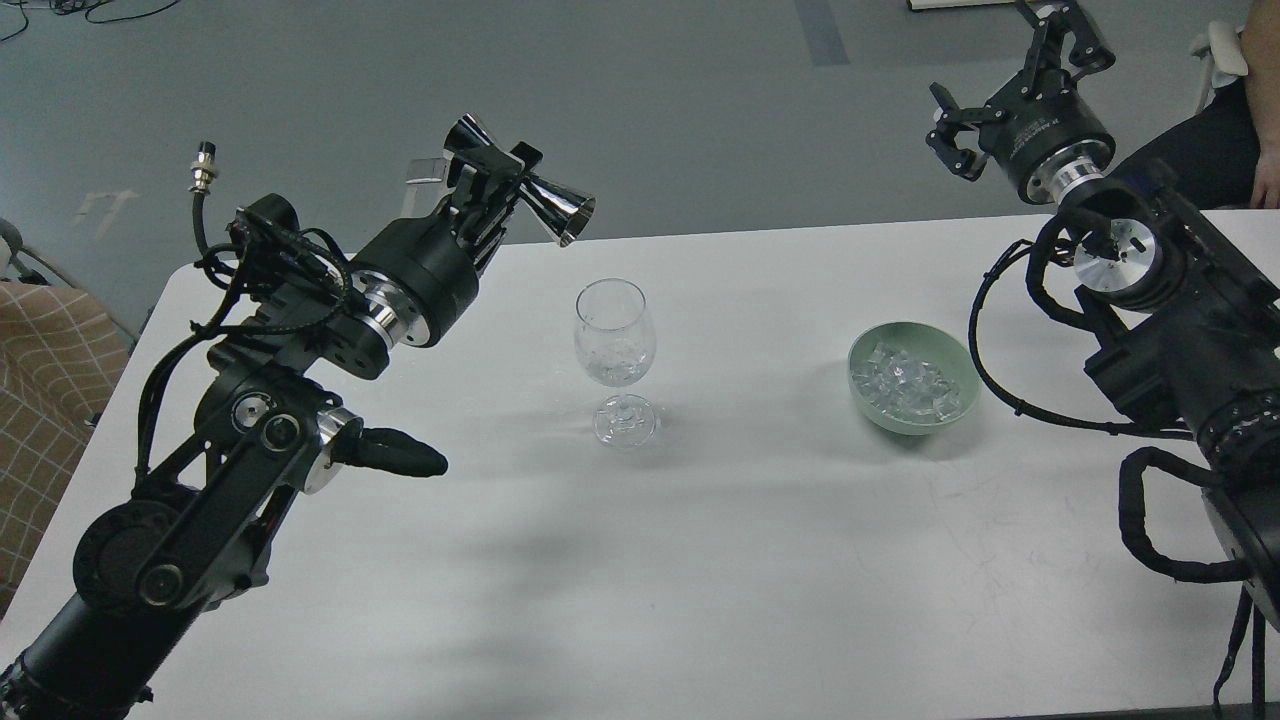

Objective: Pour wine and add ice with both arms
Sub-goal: 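Turn the jigger upright and pull it back from the glass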

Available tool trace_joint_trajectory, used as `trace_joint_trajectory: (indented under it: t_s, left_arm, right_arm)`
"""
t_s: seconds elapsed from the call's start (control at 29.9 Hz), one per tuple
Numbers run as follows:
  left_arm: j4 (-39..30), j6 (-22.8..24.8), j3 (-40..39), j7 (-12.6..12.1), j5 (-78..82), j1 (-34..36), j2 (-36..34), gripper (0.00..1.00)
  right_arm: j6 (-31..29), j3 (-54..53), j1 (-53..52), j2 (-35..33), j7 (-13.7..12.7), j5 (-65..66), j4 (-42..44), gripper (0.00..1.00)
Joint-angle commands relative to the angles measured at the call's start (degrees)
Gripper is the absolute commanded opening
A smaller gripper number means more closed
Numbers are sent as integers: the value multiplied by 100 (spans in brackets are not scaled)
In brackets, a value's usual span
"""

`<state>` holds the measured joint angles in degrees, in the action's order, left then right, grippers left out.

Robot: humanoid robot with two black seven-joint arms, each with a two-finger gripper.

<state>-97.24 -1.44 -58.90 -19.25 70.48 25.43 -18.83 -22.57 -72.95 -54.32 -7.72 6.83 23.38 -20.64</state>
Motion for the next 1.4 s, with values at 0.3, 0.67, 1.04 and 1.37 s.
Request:
trace_joint_trajectory:
  t_s: [0.3,0.67,1.04,1.37]
  left_arm:
    - [-120,-14,-68,-17,326,-82,152,6]
    - [-173,-102,-850,-114,-2512,-205,714,6]
    - [-32,221,-2273,-123,-4833,-1021,785,8]
    - [1390,592,-2943,-255,-6063,-1295,802,9]
  right_arm:
    - [16,9,9,-37,-6,0,-125,100]
    - [16,9,27,-142,-6,0,-125,100]
    - [42,27,79,-230,-15,0,-125,100]
    - [262,27,88,-292,-15,0,-98,100]
